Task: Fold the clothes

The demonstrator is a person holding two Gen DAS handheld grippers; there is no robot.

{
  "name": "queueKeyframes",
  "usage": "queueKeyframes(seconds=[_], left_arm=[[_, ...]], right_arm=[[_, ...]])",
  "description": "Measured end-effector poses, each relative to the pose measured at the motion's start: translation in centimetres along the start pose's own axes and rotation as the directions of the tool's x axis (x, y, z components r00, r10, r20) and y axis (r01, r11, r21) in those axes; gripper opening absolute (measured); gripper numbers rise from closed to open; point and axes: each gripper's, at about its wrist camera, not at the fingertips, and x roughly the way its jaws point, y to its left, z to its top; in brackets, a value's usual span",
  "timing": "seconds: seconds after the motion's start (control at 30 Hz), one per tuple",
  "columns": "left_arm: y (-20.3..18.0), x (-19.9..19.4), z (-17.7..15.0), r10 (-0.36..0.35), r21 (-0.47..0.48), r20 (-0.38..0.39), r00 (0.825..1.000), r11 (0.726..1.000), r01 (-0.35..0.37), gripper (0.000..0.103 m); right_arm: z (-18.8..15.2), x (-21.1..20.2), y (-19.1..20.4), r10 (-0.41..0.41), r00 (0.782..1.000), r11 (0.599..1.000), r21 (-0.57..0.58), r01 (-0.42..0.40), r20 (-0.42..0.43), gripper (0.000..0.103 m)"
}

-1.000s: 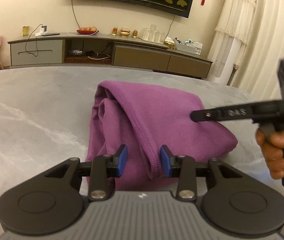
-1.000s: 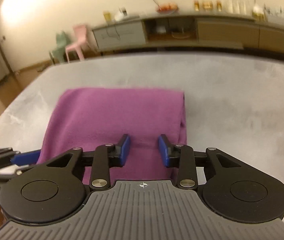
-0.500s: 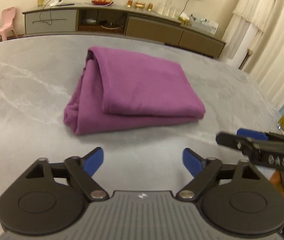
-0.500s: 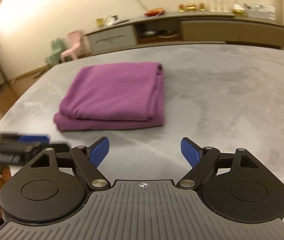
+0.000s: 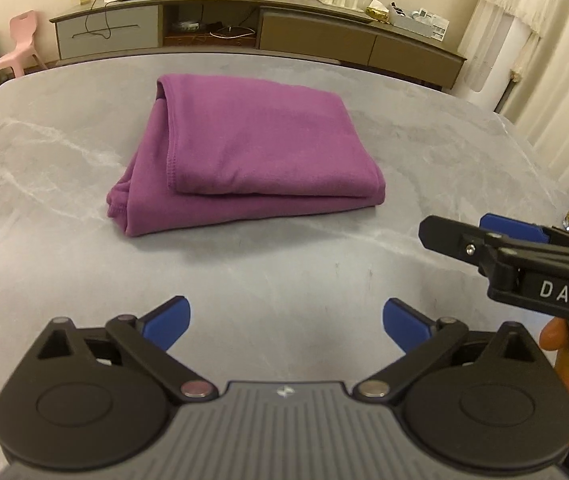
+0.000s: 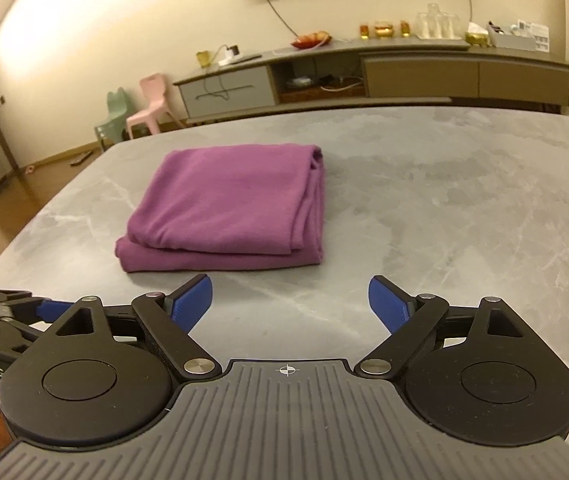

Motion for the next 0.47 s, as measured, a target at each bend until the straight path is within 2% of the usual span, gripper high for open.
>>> queueKeyframes(seconds=[0.27, 0.47], left_arm=[[0.15, -0.89, -0.5, -0.004, -0.044, 0.041, 0.999, 0.999, 0.006, 0.103], [-0.31, -0.54, -0.85, -0.005, -0.04, 0.008, 1.0, 0.999, 0.006, 0.103]], right_arm=[[0.0, -0.15, 0.22, 0.016, 1.0, 1.0, -0.016, -0.016, 0.001, 0.085], [-0.06, -0.12, 0.51, 0.017, 1.0, 1.0, -0.026, -0.017, -0.001, 0.086]])
